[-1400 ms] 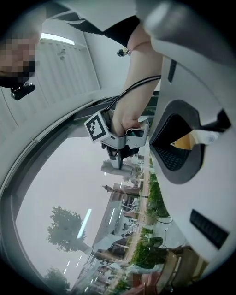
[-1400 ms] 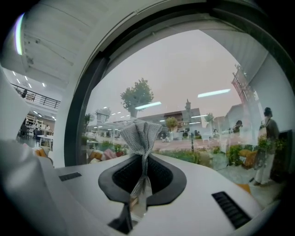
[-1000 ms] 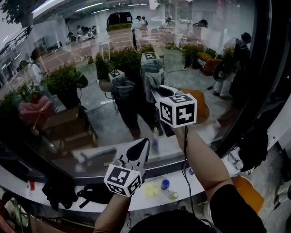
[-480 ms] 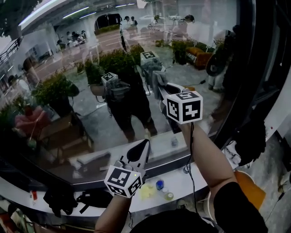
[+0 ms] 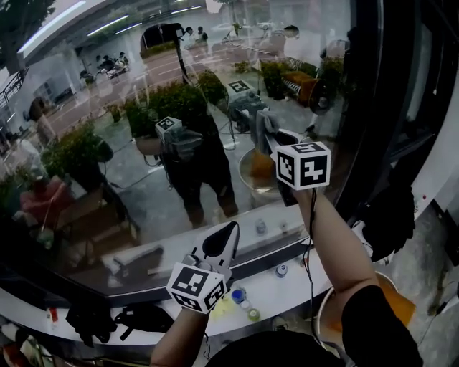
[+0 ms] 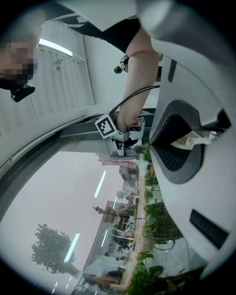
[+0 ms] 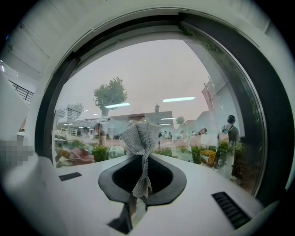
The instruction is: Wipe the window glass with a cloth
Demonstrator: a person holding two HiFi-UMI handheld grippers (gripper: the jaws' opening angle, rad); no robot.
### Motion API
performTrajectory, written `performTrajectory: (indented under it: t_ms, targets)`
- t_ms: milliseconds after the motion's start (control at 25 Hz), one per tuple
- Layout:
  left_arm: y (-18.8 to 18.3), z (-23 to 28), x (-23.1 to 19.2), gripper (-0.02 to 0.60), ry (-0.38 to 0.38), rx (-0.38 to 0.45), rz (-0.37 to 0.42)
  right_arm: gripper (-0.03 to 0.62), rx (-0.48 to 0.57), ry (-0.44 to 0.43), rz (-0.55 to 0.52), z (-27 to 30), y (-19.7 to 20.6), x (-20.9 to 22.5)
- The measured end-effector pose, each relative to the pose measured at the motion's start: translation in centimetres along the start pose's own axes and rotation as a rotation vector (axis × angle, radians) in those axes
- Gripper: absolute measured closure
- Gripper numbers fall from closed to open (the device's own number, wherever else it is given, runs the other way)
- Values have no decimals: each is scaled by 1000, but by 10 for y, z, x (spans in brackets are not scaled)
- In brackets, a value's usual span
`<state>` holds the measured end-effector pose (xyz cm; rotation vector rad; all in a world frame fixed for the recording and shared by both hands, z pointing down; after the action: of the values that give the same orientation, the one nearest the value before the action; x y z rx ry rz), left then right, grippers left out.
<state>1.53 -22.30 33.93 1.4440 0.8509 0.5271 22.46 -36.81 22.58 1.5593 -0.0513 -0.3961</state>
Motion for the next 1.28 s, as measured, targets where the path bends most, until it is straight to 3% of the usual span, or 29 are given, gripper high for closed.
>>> performTrajectory:
  t_ms: [760,1280]
  targets:
    - [37,117,63,574,45,-79,3,549,-44,102,60,-35,80,170]
    - [43,134,62,574,36,-62,-17,549,-37,92,40,-34,91,175]
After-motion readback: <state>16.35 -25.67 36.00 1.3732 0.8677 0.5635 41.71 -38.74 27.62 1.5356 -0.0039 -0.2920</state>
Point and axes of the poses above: the fingertips, and each gripper's own axes: z forward along the fingers, x to its right, y out of its underside, the point moved 7 cm from there along -z, backward along the fingers, and after that the axes turned 12 degrees about -z, right-handed, at the moved point
